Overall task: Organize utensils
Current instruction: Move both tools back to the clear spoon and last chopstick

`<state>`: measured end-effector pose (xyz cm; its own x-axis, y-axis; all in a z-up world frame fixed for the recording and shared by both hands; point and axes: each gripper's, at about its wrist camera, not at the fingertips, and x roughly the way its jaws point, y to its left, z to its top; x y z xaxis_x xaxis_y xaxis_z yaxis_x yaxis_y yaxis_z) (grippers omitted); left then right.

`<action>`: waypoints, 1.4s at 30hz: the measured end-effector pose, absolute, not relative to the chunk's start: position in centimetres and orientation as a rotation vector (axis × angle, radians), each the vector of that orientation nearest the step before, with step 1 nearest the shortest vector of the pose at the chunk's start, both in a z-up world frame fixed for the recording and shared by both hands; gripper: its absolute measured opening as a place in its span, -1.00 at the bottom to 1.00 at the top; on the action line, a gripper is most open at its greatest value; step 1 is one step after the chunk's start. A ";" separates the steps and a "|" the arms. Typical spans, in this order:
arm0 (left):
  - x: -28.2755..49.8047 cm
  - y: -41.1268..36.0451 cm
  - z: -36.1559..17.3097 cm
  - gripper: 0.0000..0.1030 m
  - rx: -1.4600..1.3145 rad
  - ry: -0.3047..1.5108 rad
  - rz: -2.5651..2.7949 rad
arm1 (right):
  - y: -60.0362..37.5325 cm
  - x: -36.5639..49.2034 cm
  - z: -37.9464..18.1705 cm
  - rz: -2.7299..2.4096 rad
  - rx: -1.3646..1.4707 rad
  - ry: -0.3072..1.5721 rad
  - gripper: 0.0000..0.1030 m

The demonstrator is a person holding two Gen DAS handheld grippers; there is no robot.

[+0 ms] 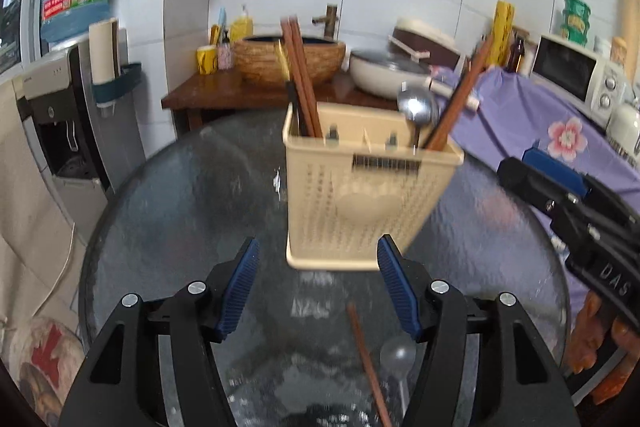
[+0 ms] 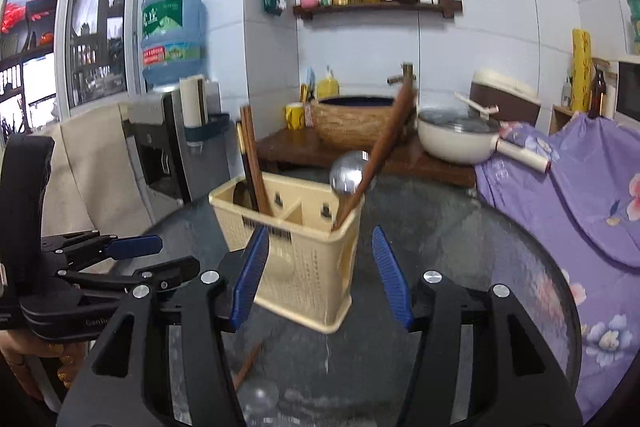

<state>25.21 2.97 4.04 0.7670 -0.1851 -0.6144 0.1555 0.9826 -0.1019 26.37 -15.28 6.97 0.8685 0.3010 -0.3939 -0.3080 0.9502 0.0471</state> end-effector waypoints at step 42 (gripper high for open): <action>22.0 9.2 -1.9 0.12 -0.208 0.790 -0.039 | -7.2 25.1 -7.2 0.286 -0.130 0.901 -0.29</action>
